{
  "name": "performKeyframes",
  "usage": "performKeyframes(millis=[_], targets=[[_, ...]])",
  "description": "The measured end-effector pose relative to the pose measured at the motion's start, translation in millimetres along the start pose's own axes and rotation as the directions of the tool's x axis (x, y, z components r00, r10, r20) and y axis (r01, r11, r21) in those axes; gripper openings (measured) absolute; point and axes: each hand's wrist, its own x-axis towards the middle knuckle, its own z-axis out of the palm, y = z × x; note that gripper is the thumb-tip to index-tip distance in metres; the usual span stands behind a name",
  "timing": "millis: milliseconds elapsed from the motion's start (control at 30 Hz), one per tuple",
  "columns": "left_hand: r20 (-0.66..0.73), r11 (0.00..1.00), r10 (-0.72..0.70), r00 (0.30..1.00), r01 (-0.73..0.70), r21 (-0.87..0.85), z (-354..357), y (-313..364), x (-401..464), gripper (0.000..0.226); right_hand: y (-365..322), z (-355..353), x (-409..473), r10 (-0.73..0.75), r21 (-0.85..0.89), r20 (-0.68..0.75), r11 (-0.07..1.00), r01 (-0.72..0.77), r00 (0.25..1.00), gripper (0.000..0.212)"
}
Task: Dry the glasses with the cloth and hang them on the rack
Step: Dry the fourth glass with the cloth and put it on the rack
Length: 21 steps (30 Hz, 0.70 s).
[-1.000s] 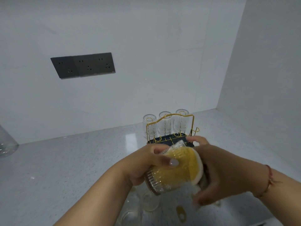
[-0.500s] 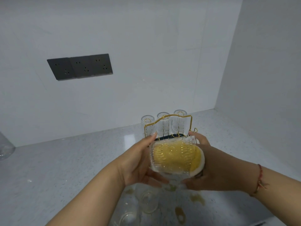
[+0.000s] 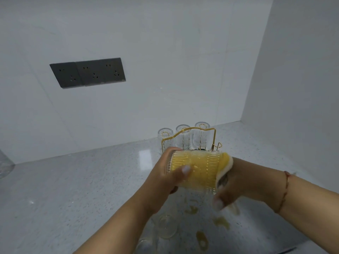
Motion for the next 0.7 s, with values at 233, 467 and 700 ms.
performKeyframes(millis=[233,467,700], targets=[[0.070,0.996,-0.078,0.994,0.075,0.037,-3.2,-0.6,1.3,0.088,-19.3,11.1,-3.5,0.015,-0.229,-0.144,0.972,-0.048,0.989,0.054],[-0.001,0.896,-0.408,0.913,0.400,-0.192,7.3,12.2,11.3,0.046,14.3,22.5,3.9,-0.235,-0.428,-0.552,0.903,-0.030,0.800,0.034],[-0.106,0.998,0.035,0.994,-0.040,-0.046,12.6,4.7,6.8,0.053,-12.7,11.8,-1.9,-0.168,-0.047,-0.159,0.986,0.163,0.973,0.075]])
